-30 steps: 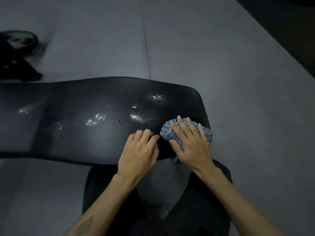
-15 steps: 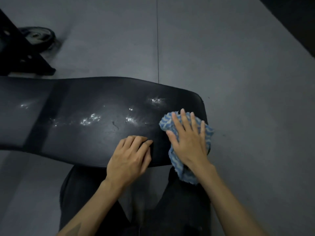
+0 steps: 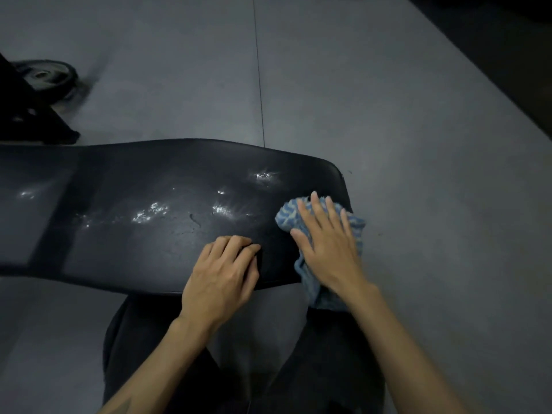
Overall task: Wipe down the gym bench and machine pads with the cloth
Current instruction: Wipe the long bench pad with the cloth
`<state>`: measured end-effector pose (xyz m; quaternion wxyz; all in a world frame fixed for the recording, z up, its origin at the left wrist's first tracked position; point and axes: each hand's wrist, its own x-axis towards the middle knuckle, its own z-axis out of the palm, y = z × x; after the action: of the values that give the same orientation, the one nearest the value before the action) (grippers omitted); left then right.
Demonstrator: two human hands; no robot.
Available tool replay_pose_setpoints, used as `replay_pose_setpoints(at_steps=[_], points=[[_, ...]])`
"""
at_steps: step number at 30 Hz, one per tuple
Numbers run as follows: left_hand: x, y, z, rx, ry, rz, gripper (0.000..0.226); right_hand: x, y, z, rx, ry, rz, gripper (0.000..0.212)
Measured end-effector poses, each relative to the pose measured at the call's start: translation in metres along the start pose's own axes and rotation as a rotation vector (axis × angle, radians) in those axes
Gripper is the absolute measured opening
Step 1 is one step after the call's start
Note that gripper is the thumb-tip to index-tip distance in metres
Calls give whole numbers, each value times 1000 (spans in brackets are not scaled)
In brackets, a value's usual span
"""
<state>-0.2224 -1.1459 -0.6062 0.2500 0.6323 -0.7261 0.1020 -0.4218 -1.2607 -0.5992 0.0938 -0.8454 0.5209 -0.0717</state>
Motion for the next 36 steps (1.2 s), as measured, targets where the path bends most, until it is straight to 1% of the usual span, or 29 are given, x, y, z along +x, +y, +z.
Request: replay_pose_setpoints(at_steps=[3,4,6,7,8,9,10,12,13,14,16,17,18,19,20,22,23,25,26,27,28,30,31,32,34,36], points=[[0,-1,-1,-10,-11,13,26,-32,-3,3,11,66,-15,61],[0,-1,-1,-14,-15,15,26,-35,-3,1,-16,88,26,61],[3,-1,-2,-12,-22,6,26,-37,-9,-4,-33,113,180,67],[5,0,-2,-3,-28,0,26,-37,-16,-3,-23,114,254,71],[7,0,-2,11,-36,-4,26,-38,-26,-1,-26,101,286,74],[8,1,-2,23,-44,-4,26,-38,-33,2,-44,81,271,74],[9,1,-1,31,-48,-2,25,-36,-36,6,-63,70,214,73],[9,1,-1,29,-45,-4,24,-23,-23,6,-42,56,84,68],[9,1,-2,24,-39,-11,25,-12,-9,3,-10,43,60,65],[8,1,-2,20,-33,-19,25,-2,4,-1,20,33,71,60],[8,2,-2,20,-23,-29,25,8,14,-5,66,27,168,51],[7,3,-2,22,-20,-29,25,5,8,-2,57,51,205,51],[8,3,-2,26,-16,-28,25,-4,-5,1,39,80,196,53],[8,3,-2,31,-15,-26,25,-16,-17,2,35,94,141,56],[8,3,-1,36,-15,-23,25,-27,-24,3,44,73,59,60],[8,4,0,45,-12,-22,24,-28,-12,4,61,19,-41,61],[8,4,0,46,-9,-22,24,-18,0,2,79,33,-23,61],[7,4,0,52,-2,-21,23,5,10,-3,139,97,122,62],[7,4,0,52,-2,-21,23,11,6,-3,127,105,187,63],[7,4,0,49,-5,-20,23,11,-4,0,87,104,203,65],[7,4,0,46,-8,-18,24,6,-15,2,42,91,159,67],[7,3,1,52,-9,-13,25,-1,-18,5,17,29,6,65],[7,3,1,53,-7,-11,24,3,-10,2,38,1,-34,64],[7,3,1,49,-5,-9,24,13,1,-2,66,1,-31,62],[6,3,1,43,1,-8,23,35,14,-7,81,20,93,55],[6,4,0,49,0,-7,23,43,5,-3,53,33,232,53]])
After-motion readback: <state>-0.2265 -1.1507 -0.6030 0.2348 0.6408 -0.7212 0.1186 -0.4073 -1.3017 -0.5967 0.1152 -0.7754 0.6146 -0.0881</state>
